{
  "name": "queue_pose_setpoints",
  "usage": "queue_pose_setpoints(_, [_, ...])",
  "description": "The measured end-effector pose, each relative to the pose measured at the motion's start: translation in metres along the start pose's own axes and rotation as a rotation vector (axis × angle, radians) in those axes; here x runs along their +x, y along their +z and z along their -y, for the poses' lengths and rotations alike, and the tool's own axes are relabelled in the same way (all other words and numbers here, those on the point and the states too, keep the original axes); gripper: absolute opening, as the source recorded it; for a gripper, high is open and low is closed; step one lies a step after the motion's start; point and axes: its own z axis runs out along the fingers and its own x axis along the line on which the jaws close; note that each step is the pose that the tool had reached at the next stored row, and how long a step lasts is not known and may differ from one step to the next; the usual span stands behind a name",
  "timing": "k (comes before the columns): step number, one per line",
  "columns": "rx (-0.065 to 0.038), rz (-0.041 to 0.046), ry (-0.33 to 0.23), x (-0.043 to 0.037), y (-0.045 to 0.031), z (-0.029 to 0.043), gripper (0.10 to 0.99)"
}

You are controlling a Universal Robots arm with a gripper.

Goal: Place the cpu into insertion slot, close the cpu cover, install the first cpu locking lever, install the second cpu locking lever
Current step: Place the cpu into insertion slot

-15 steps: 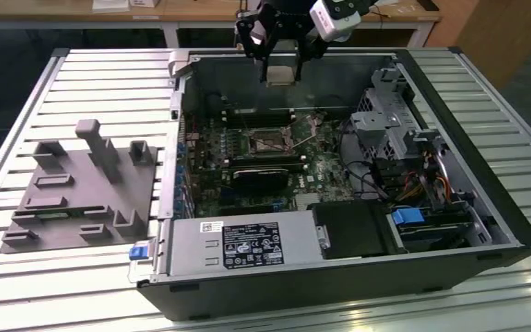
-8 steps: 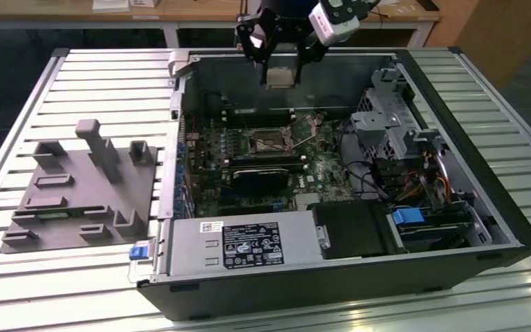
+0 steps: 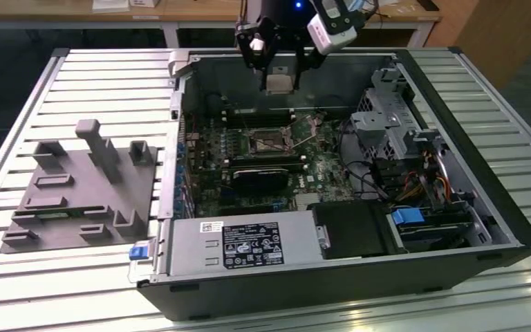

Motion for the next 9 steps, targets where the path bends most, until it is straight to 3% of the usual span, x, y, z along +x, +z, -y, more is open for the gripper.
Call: queue_pose_setpoints(9, [0.000,0.0000,0.000,-0.0003,0.0161,0.0015,0.541])
